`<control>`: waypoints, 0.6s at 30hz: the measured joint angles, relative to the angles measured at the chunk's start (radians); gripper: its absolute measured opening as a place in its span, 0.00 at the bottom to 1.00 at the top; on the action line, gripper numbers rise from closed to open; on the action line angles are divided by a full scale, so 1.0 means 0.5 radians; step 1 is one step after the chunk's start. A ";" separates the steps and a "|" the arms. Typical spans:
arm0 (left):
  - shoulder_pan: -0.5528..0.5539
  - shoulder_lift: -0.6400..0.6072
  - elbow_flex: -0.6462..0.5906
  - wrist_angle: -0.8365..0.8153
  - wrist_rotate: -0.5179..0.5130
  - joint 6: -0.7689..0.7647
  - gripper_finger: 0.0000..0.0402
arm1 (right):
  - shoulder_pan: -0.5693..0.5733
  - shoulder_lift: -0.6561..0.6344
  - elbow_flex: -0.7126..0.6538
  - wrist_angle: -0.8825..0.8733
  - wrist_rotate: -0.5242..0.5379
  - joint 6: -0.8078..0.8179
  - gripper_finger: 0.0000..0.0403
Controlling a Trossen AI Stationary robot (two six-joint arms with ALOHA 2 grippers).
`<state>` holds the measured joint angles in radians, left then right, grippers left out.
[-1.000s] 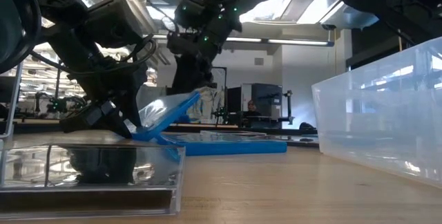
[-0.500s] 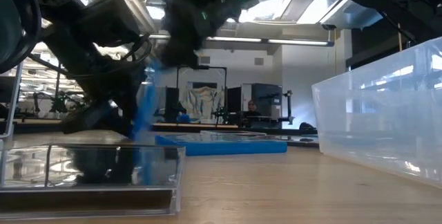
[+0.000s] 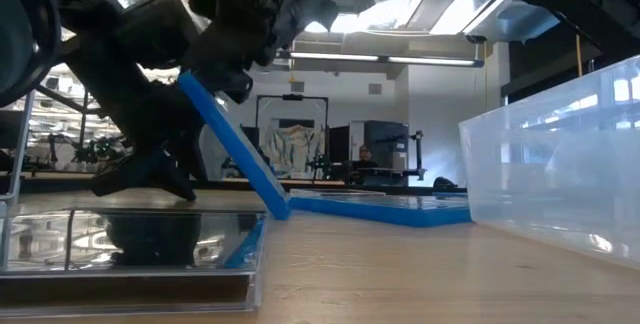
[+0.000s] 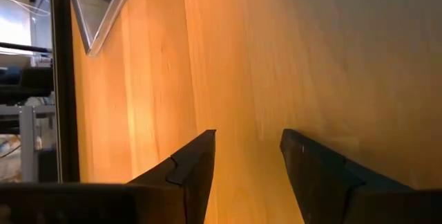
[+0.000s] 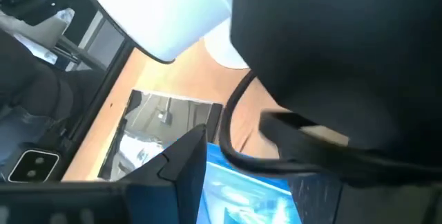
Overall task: Pick & place jewel cases by type
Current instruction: Put the top left blue CD case into the right transparent bin
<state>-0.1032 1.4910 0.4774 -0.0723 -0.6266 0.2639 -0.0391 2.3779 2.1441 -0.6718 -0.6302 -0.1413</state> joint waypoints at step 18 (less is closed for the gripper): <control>-0.002 -0.005 -0.002 -0.005 0.000 -0.001 0.42 | -0.025 -0.162 0.007 -0.428 0.334 -0.212 0.44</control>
<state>-0.1043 1.4887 0.4767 -0.0746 -0.6267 0.2634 -0.0514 2.2969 2.1475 -0.8858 -0.4633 -0.2473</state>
